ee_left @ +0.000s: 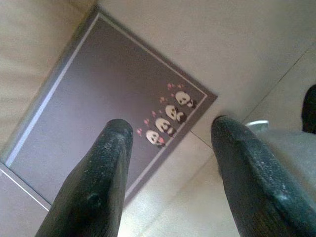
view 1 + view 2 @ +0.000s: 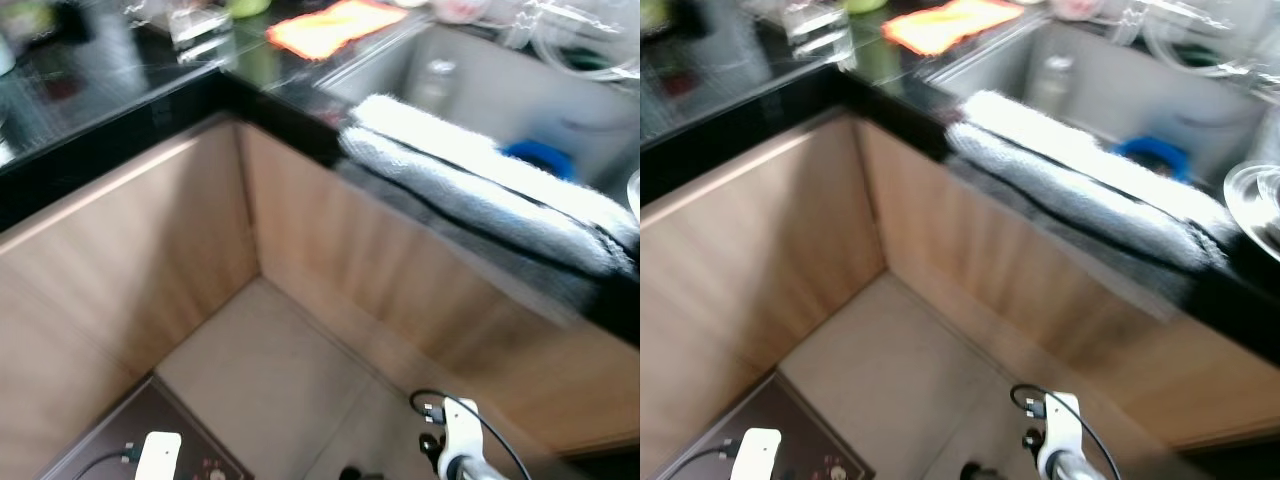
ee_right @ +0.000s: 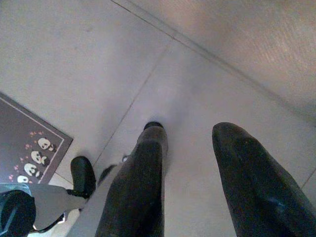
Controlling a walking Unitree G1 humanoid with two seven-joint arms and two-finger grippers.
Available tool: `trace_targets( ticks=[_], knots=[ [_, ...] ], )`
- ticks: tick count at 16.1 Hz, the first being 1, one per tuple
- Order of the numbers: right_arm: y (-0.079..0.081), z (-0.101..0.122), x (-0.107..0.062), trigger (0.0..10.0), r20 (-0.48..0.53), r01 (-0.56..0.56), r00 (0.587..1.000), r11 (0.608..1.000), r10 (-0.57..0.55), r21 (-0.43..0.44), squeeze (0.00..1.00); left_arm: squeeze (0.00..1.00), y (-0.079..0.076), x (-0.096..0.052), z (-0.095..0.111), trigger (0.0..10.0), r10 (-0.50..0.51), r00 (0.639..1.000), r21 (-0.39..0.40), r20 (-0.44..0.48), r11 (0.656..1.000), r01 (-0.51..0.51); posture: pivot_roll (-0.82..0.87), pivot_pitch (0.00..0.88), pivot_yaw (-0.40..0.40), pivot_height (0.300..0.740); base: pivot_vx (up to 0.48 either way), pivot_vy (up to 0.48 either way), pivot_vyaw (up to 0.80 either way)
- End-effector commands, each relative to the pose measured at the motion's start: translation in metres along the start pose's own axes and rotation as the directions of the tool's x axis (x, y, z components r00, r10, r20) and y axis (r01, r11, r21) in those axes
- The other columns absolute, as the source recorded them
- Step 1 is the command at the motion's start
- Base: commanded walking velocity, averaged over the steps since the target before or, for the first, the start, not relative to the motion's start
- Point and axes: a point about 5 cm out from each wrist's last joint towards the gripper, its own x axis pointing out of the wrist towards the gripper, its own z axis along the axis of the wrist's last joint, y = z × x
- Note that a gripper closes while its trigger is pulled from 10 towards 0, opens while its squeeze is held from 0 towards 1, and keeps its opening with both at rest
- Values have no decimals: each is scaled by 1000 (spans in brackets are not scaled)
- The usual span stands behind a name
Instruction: Kitchen organization
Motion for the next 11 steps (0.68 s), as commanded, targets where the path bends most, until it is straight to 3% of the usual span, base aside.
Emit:
trace_targets(
  ticks=[1, 7, 11],
  knots=[
    [-10, -9, -3, 10000, -37, 20, 999, 1000, -20, 7, 0, 0, -4, -1, -6, 10000, -14, 1000, -1, -27, 1000, 14, 109, 182, 3, 740, 0, 0, -650],
    [-28, -20, -8, 10000, -52, 38, 998, 999, -37, 11, 0, 0, -5, -1, -6, 10000, -19, 999, -2, -27, 1000, 19, 105, 177, 5, 740, 0, 0, -651],
    [-17, -32, -9, 10000, -62, 17, 998, 1000, -16, 20, 0, 0, -7, 0, -3, 10000, -29, 999, 4, -24, 1000, 29, 101, 166, 8, 740, 0, 0, -652]
  ],
)
